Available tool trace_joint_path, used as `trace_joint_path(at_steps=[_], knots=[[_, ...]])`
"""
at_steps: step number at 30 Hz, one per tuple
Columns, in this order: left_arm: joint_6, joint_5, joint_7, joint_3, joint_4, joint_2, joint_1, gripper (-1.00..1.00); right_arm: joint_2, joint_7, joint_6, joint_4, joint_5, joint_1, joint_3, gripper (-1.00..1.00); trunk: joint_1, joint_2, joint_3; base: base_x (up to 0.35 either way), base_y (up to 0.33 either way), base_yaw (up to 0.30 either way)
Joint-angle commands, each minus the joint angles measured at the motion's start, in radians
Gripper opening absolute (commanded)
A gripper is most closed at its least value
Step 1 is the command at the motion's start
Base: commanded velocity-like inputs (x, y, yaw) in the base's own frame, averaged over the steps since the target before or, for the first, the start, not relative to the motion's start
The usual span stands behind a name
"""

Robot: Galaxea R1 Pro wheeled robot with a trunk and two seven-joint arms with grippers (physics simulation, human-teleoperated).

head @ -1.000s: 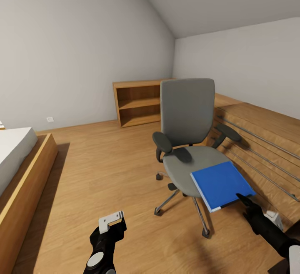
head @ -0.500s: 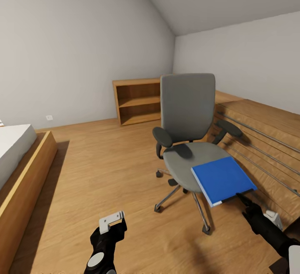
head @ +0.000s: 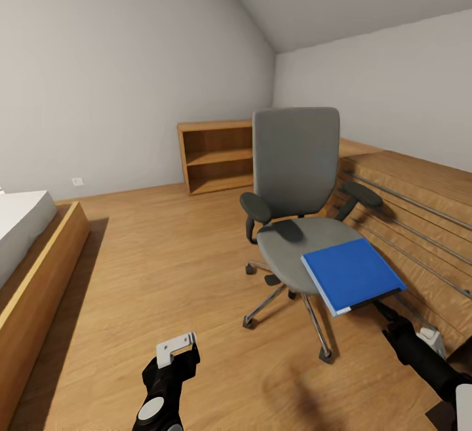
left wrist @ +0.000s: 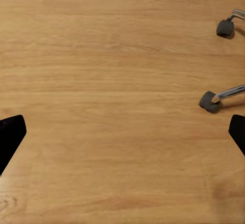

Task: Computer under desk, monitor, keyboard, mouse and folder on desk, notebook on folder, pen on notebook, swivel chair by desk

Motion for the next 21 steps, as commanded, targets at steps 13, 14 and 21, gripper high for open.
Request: trace_joint_path(at_steps=[13, 14, 21], knots=[[0.004, 0.003, 0.007, -0.002, -0.001, 0.000, -0.001, 1.00, -0.003, 0.077, 0.000, 0.006, -0.079, -0.001, -0.003, 1.00, 0.023, -0.037, -0.048, 0.000, 0.000, 0.000], [0.004, 0.003, 0.007, -0.002, -0.001, 0.000, -0.001, 1.00, -0.006, 0.080, 0.000, 0.007, -0.084, -0.001, -0.003, 1.00, 0.023, -0.038, -0.051, 0.000, 0.000, 0.000], [0.004, 0.004, 0.005, -0.003, -0.001, 0.000, -0.001, 1.00, -0.015, 0.091, 0.001, 0.008, -0.093, -0.001, -0.003, 1.00, 0.024, -0.038, -0.063, 0.000, 0.000, 0.000]])
